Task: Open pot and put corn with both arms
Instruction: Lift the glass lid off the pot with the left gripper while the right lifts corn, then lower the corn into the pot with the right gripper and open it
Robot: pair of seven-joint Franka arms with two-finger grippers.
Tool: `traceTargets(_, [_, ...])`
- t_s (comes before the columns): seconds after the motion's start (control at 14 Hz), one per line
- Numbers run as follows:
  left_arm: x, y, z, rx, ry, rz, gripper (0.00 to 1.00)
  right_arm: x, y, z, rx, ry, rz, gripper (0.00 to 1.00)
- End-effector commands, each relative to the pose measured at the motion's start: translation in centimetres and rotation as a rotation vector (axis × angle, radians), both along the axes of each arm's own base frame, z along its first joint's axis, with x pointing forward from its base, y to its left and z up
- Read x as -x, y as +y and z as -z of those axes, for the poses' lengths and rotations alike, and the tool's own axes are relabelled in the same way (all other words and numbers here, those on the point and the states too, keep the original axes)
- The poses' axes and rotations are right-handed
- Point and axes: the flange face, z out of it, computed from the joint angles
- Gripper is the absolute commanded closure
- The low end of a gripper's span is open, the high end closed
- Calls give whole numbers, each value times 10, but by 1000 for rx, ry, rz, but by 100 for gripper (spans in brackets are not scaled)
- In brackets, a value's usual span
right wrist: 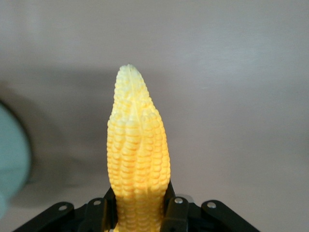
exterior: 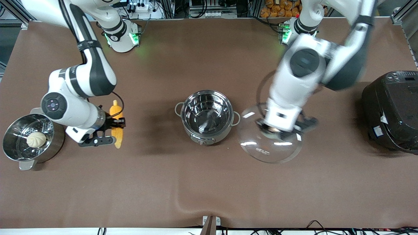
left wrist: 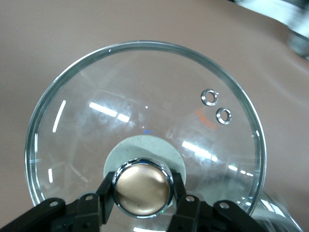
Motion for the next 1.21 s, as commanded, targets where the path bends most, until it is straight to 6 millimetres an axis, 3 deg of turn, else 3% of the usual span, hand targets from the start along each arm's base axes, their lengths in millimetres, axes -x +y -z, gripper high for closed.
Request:
traceTargets(0.0, [-29, 60, 42, 3, 62, -1, 100, 36, 119, -31, -23, -21, 98, 100])
traceTargets(0.14, [-41, 83, 89, -4, 127, 25, 100, 50, 178, -51, -40, -66, 189, 100])
traceTargets(0.29, [-47, 82, 132, 0, 154, 25, 100, 78, 245, -47, -83, -128, 166, 100])
traceTargets(0.36, [-46, 78, 152, 3, 177, 32, 100, 83, 263, -36, -97, -155, 183, 100])
traceTargets(0.5, [-43, 72, 188, -6, 225, 59, 100, 108, 320, 10, -126, -197, 174, 100])
traceTargets(0.64, [-45, 75, 202, -1, 220, 63, 100, 101, 334, 38, -138, -221, 181, 98])
traceTargets(0.79, [-45, 75, 209, -2, 223, 62, 100, 86, 324, 38, -131, -236, 187, 75])
traceTargets(0.86, [-45, 74, 212, 5, 221, 60, 100, 83, 320, 39, -127, -237, 189, 58])
traceTargets(0.93, [-43, 74, 222, 3, 236, 61, 79, 83, 318, 40, -119, -234, 184, 39])
traceTargets(1.0, [-42, 73, 229, 3, 246, 61, 35, 82, 316, 42, -107, -229, 184, 13])
traceTargets(1.07, [-41, 74, 229, -11, 244, 71, 0, 83, 315, 44, -97, -222, 182, 0])
traceTargets(1.14, [-40, 73, 224, -14, 245, 72, 0, 84, 314, 44, -87, -214, 179, 0])
